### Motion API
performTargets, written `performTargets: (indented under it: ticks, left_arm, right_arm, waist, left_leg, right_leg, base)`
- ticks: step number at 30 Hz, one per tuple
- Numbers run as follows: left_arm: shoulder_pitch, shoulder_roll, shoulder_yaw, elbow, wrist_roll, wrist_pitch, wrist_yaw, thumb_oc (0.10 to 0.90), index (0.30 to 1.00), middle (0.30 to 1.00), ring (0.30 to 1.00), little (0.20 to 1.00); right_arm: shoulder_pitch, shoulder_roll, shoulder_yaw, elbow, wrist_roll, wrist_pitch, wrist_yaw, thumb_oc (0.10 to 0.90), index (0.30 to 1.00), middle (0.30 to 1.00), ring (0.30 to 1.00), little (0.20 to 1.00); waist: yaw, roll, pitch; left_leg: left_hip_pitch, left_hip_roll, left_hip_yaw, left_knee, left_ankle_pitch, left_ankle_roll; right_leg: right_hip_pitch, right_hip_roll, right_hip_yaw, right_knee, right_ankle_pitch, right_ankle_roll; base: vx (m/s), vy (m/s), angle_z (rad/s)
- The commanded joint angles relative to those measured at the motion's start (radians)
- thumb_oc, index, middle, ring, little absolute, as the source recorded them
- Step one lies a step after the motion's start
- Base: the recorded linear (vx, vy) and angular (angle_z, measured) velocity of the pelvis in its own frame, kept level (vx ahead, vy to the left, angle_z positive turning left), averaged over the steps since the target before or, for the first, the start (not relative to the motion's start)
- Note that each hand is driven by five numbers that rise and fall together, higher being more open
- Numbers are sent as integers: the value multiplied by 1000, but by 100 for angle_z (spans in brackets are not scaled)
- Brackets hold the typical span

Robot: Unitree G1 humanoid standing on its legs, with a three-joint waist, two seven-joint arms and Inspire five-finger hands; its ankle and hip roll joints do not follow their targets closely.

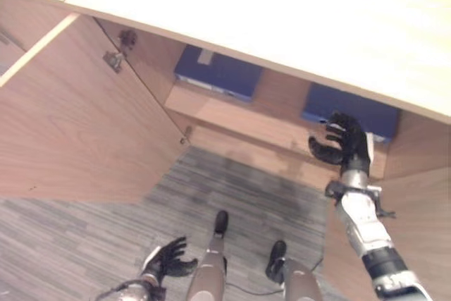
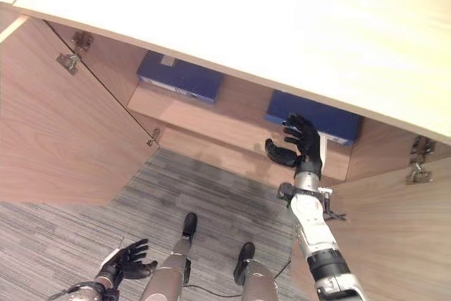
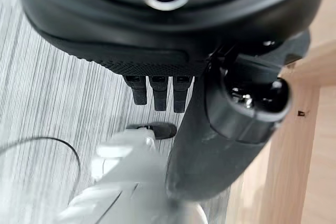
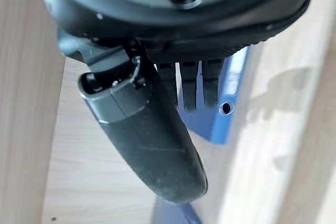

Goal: Put the empty folder in the office cabinet

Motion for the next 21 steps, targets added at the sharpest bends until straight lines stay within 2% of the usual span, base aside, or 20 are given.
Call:
performTargets:
  ticks: [1,7,8,9,10,11,12,13,15,17,18,19,20,21]
  left_arm:
    - [31,29,40,33,62,-37,-14,800,900,900,900,900]
    - [92,26,92,92,100,-43,-43,800,900,900,900,900]
    - [96,30,96,95,98,-45,-47,800,900,900,900,900]
    - [108,36,106,87,76,-51,-60,800,900,900,900,900]
    - [107,37,105,86,75,-50,-60,800,900,900,900,900]
    - [115,41,111,81,58,-51,-71,800,900,900,900,900]
    - [132,58,123,57,33,-58,-86,800,900,900,900,900]
    - [132,59,122,56,32,-57,-86,800,900,900,900,900]
    - [152,84,140,10,-13,-59,-114,800,900,900,900,900]
    - [152,99,142,-16,-39,-57,-126,800,900,900,900,900]
    - [147,130,164,-72,-100,-53,-165,800,900,900,900,900]
    - [149,130,166,-73,-100,-52,-165,800,900,900,900,900]
    - [147,139,177,-83,-113,-59,-168,800,900,900,900,900]
    - [160,139,187,-103,-126,-56,-178,800,900,900,900,900]
  right_arm:
    - [-5,-43,-28,-93,-67,-60,73,800,900,900,900,900]
    - [98,-23,-24,-88,-94,-47,137,800,900,900,900,900]
    - [101,-23,-27,-79,-93,-48,136,800,900,900,900,900]
    - [120,-22,-39,-74,-84,-49,137,800,900,900,900,900]
    - [120,-22,-40,-74,-84,-49,137,800,900,900,900,900]
    - [124,-22,-42,-62,-75,-49,139,800,900,900,900,900]
    - [129,-28,-49,-49,-77,-47,139,800,900,900,900,900]
    - [129,-28,-51,-48,-77,-47,140,800,900,900,900,900]
    - [138,-37,-55,-25,-76,-41,147,800,900,900,900,900]
    - [142,-43,-65,-14,-74,-41,145,800,900,900,900,900]
    - [112,-57,-58,56,-66,-22,147,800,900,900,900,900]
    - [110,-56,-57,58,-66,-22,147,800,900,900,900,900]
    - [101,-62,-53,77,-72,-16,150,800,900,900,900,900]
    - [100,-67,-58,77,-75,-9,151,800,900,900,900,900]
  waist:
    - [4,-12,-54]
    - [33,-19,-96]
    - [44,-19,-95]
    - [72,-21,-89]
    - [68,-21,-91]
    - [86,-22,-94]
    - [113,-23,-100]
    - [107,-23,-102]
    - [134,-26,-108]
    - [131,-26,-103]
    - [91,-37,-96]
    - [95,-38,-95]
    - [92,-36,-102]
    - [93,-33,-102]
  left_leg:
    - [153,30,33,37,-197,-36]
    - [206,33,-3,31,-199,-48]
    - [200,29,-20,46,-197,-53]
    - [191,22,-46,80,-199,-71]
    - [185,20,-50,80,-193,-69]
    - [182,20,-61,81,-191,-78]
    - [169,19,-92,74,-171,-95]
    - [162,15,-99,73,-163,-92]
    - [158,17,-115,72,-165,-100]
    - [132,14,-105,92,-151,-100]
    - [112,77,155,181,-182,-73]
    - [113,78,160,184,-185,-72]
    - [133,90,210,197,-202,-68]
    - [136,90,224,220,-200,-73]
  right_leg:
    - [53,-2,5,-93,57,74]
    - [147,1,-49,-110,35,67]
    - [163,-2,-67,-112,30,64]
    - [199,-5,-106,-119,14,57]
    - [197,-6,-111,-123,22,58]
    - [217,-3,-134,-131,10,54]
    - [240,-1,-180,-147,8,51]
    - [239,-2,-187,-152,17,52]
    - [259,-3,-222,-152,10,51]
    - [262,-12,-248,-154,19,55]
    - [250,-59,-295,-146,47,61]
    - [248,-59,-289,-145,48,62]
    - [250,-68,-298,-150,54,60]
    - [256,-73,-298,-152,62,60]
  base:
    - [92,15,-13]
    - [66,-15,12]
    - [0,-63,43]
    - [-14,-51,56]
    - [4,-71,69]
    - [9,-56,112]
    - [8,-52,110]
    - [6,-41,102]
    - [-21,0,81]
    - [-142,158,100]
    - [-191,244,116]
    - [-210,305,100]
    - [-37,148,40]
    - [-25,196,16]
